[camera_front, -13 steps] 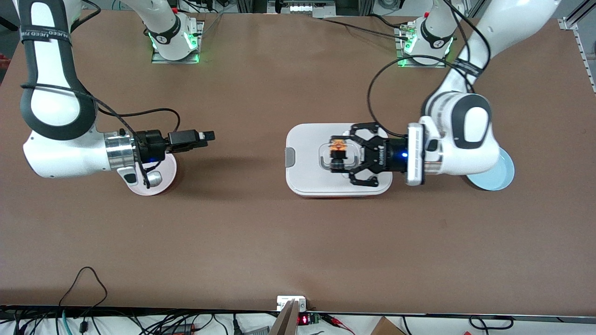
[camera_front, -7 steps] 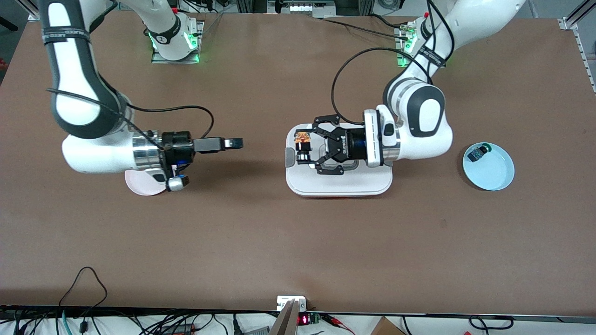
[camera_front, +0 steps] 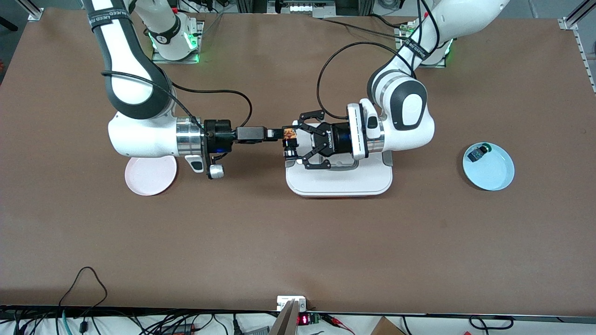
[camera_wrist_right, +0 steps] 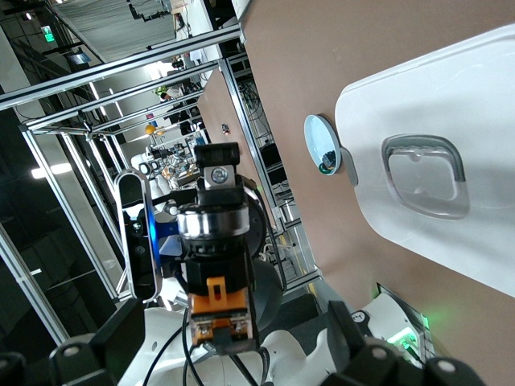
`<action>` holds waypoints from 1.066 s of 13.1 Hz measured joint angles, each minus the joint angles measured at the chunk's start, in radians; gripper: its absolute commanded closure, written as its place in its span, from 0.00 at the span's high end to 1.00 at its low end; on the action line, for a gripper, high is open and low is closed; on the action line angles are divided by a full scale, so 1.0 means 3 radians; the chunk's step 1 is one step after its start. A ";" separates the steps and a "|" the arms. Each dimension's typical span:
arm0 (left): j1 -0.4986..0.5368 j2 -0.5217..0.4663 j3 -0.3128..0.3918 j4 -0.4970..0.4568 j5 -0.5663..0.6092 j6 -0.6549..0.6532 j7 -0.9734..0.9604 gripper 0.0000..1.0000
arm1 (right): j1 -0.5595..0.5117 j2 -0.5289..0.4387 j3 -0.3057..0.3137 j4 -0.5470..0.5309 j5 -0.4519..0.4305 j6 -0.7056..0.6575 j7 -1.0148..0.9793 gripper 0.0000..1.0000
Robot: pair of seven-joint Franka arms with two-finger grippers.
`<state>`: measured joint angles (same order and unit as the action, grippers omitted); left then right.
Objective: Transfer orange switch to right arm and place
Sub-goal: 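Carry the switch over the box while the right gripper reaches toward it, then grasp the switch with the right gripper and open the left gripper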
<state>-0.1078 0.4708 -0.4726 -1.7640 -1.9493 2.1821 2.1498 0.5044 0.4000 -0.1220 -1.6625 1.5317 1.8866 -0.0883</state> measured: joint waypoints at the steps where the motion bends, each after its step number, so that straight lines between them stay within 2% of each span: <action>1: -0.0006 0.0000 0.0000 0.0000 -0.0002 0.0000 0.0001 0.19 | -0.0001 0.0000 -0.0005 -0.0007 0.0008 0.0002 0.0000 0.99; 6: -0.0015 0.0000 0.0000 0.0000 -0.0005 0.0003 0.0005 0.19 | 0.0069 0.0001 -0.0005 -0.0038 0.0144 0.0120 0.0001 0.79; 12: -0.0016 0.0001 0.0000 -0.0002 -0.0007 0.0013 0.0009 0.19 | 0.0157 0.0000 -0.0006 -0.0044 0.0177 0.0213 0.0000 0.36; 14: -0.0017 0.0001 0.0001 -0.0006 -0.0007 0.0022 0.0011 0.19 | 0.0157 0.0000 -0.0008 -0.0043 0.0198 0.0213 -0.0005 0.18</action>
<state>-0.1130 0.4711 -0.4724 -1.7657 -1.9515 2.1886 2.1530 0.5514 0.3999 -0.1244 -1.6754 1.5910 1.9506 -0.0898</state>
